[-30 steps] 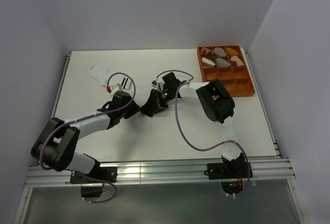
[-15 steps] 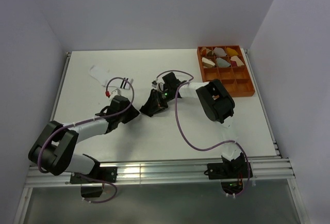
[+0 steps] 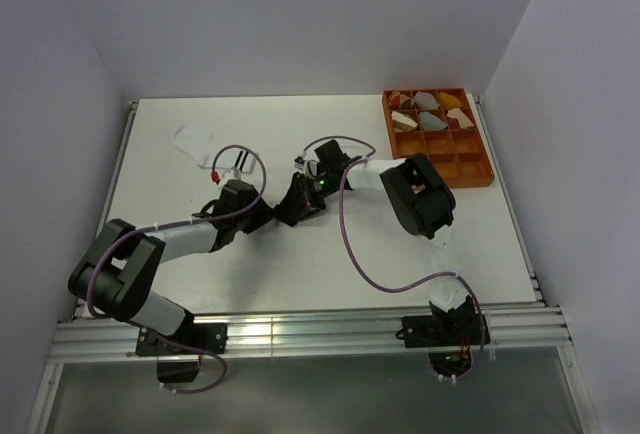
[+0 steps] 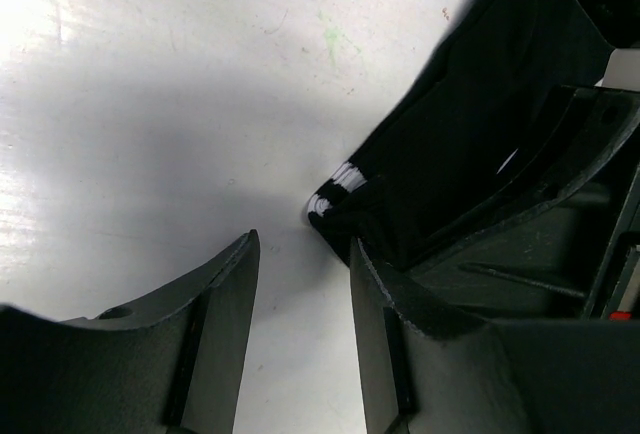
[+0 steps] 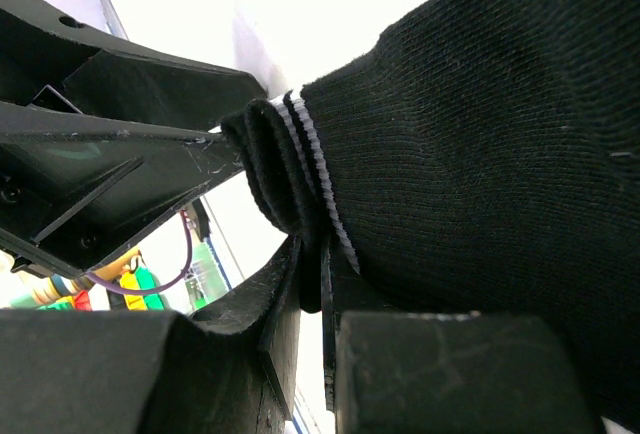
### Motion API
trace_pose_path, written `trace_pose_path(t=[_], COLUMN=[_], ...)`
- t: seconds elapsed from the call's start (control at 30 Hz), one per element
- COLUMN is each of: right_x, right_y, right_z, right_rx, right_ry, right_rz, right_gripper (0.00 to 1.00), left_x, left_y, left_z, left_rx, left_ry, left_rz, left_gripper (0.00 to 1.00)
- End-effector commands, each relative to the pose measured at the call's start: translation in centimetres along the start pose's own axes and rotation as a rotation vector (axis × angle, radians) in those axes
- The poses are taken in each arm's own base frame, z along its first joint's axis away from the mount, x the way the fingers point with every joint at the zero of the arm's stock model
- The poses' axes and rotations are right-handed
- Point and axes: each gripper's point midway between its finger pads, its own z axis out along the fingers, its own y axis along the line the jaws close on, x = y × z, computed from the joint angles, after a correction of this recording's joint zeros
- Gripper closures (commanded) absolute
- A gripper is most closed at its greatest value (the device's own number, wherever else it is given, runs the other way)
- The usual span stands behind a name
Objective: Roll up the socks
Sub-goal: Roll the sock at the center of the board.
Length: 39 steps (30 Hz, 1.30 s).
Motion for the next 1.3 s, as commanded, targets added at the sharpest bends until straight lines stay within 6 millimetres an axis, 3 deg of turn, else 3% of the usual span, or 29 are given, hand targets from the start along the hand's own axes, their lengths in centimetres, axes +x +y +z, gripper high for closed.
trace_pose_path(t=[0.0,0.77,0.93,1.1,1.27], right_x=[0.1,-0.2,-0.9,-2.7,-3.3], right_y=[-1.5,-1.7,-1.3,1.2,2.6], right_z=[0.4,0.0,-0.7,-3.2,-5.7], right_rx=[0.034,0.072,0.11,0.157,0.224], right_ry=[-0.003,-0.021,-0.051,-0.137,-0.231], right_rz=[0.006,0.004,-0.035,-0.151,-0.242], right_gripper=[1.0,0.97,0.81,0.58,0.46], left_x=[-0.5,2.9,3.7,3.8,3.7], left_y=[-0.6,3.5,4.5,4.7,4.7], left_z=[0.5,1.9,1.9,2.0,2.0], left_rx=[0.006,-0.249,-0.302,-0.324,-0.327], left_ry=[-0.003,0.17,0.21,0.221,0.219], left_rz=[0.018,0.084,0.103,0.107,0.109], left_gripper=[0.52,0.6,0.62,0.64,0.65])
